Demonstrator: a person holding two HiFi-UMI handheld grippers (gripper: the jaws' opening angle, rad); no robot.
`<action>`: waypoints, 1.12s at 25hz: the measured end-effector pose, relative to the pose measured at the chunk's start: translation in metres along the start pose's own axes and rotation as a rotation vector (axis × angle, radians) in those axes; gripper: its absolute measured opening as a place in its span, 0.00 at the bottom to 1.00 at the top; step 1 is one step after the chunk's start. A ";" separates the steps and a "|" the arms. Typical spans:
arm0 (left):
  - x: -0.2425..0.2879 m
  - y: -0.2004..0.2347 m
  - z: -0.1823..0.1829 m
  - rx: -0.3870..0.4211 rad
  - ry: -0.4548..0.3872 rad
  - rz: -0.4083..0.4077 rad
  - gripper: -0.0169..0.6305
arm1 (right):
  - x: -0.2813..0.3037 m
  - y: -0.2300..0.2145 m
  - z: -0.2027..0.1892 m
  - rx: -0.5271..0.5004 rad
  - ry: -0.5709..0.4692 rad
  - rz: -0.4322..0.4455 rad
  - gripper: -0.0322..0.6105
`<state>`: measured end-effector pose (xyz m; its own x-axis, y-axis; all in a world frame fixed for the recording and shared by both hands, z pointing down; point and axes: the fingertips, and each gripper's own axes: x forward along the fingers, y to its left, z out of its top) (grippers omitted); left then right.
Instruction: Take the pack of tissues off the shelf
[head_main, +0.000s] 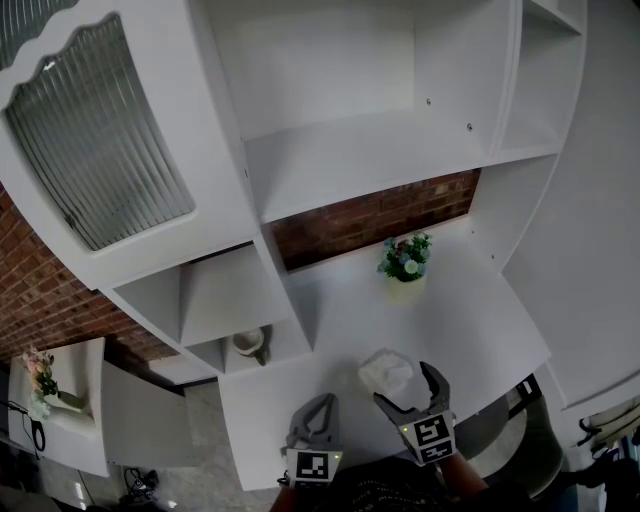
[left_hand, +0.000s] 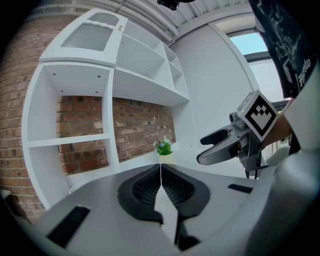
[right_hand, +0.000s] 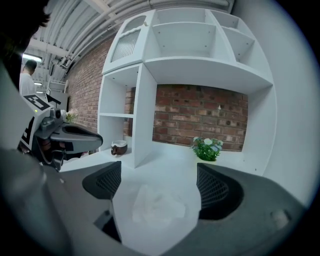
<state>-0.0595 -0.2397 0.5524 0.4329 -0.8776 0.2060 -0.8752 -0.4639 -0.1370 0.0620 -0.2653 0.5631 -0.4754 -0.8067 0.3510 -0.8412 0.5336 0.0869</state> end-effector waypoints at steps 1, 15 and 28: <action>0.000 0.000 0.001 0.000 -0.002 0.000 0.04 | -0.001 0.001 0.002 -0.010 -0.004 -0.003 0.77; 0.000 -0.004 0.004 0.002 -0.011 -0.014 0.04 | -0.006 0.004 0.010 -0.022 -0.045 -0.048 0.25; 0.000 -0.005 0.004 0.007 -0.011 -0.020 0.04 | -0.004 0.006 0.001 -0.106 -0.007 -0.072 0.09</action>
<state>-0.0545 -0.2377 0.5490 0.4531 -0.8692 0.1979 -0.8646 -0.4826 -0.1400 0.0590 -0.2592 0.5615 -0.4167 -0.8457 0.3335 -0.8415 0.4976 0.2104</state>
